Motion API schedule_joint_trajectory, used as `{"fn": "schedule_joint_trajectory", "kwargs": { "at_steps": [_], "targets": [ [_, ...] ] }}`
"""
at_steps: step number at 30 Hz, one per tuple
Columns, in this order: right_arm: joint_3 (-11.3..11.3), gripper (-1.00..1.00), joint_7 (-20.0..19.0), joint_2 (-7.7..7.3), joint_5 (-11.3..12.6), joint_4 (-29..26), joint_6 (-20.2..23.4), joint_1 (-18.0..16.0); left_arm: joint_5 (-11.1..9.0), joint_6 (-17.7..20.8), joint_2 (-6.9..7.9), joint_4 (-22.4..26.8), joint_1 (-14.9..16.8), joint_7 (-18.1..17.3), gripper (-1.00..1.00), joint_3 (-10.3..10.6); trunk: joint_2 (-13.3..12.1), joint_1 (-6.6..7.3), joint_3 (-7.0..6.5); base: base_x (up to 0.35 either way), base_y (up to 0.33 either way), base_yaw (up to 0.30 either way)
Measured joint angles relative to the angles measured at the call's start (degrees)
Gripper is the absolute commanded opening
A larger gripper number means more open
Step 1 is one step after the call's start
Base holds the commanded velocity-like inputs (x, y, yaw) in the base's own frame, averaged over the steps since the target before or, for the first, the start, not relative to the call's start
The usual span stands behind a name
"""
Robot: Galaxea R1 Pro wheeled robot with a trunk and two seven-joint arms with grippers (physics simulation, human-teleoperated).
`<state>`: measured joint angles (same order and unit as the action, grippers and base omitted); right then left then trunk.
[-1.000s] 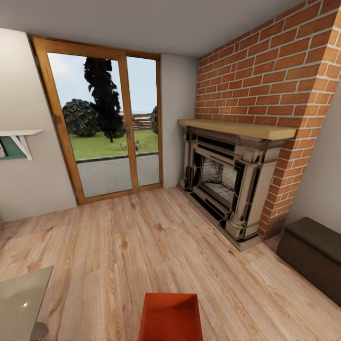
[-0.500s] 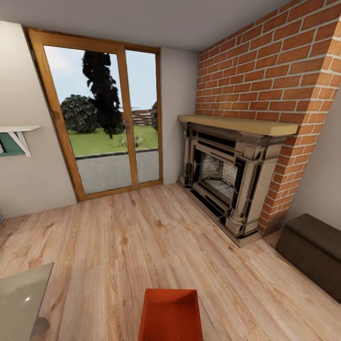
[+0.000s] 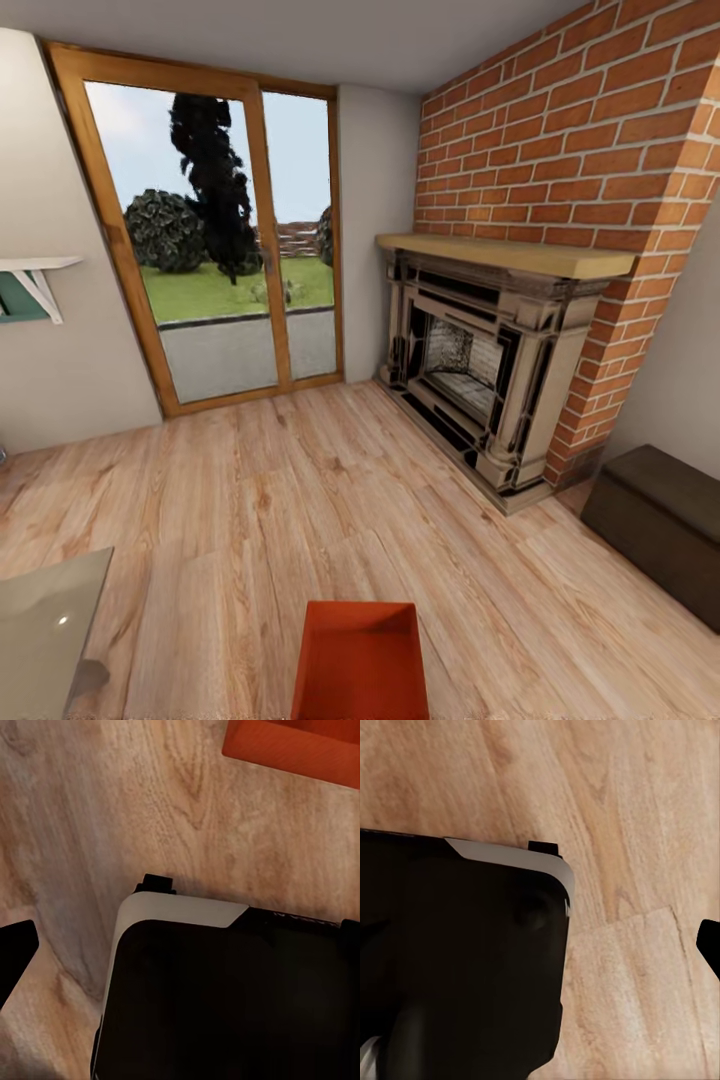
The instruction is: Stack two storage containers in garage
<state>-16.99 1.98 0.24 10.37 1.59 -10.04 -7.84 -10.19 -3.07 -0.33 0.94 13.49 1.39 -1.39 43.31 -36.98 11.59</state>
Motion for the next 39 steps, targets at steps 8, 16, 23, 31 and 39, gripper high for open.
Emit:
{"fn": "schedule_joint_trajectory", "kwargs": {
  "at_steps": [8, 16, 23, 31, 39],
  "targets": [
    [-0.16, 1.0, 0.0, 0.0, -0.01, 0.0, 0.06, 0.0, 0.0, 0.0, 0.0, 0.03, 0.0, 0.0, 1.0, 0.0, 0.0, 0.0, 0.75, 0.0, 0.0, 0.0],
    [-0.19, 1.0, 0.0, 0.0, -0.02, 0.01, 0.12, 0.0, 0.01, 0.0, 0.0, 0.05, 0.0, 0.0, 1.0, 0.0, 0.0, 0.0, 1.5, 0.0, 0.0, 0.0],
    [-0.33, 1.0, -0.06, 0.0, -0.06, 0.02, 0.17, 0.0, 0.0, 0.0, 0.0, 0.04, 0.0, 0.0, 1.0, 0.0, 0.0, 0.0, 2.15, 0.0, 0.0, 0.0],
    [-0.36, 1.0, -0.04, 0.0, -0.1, 0.0, 0.18, 0.0, 0.0, 0.0, 0.0, 0.03, 0.0, 0.0, 1.0, 0.0, 0.01, 0.0, 2.9, 0.0, 0.0, 0.0],
    [-0.38, 1.0, -0.03, 0.0, -0.1, 0.0, 0.18, 0.0, 0.01, 0.0, 0.0, 0.06, 0.0, 0.0, 1.0, 0.0, 0.01, 0.0, 3.65, 0.0, 0.0, 0.0]
  ]
}}
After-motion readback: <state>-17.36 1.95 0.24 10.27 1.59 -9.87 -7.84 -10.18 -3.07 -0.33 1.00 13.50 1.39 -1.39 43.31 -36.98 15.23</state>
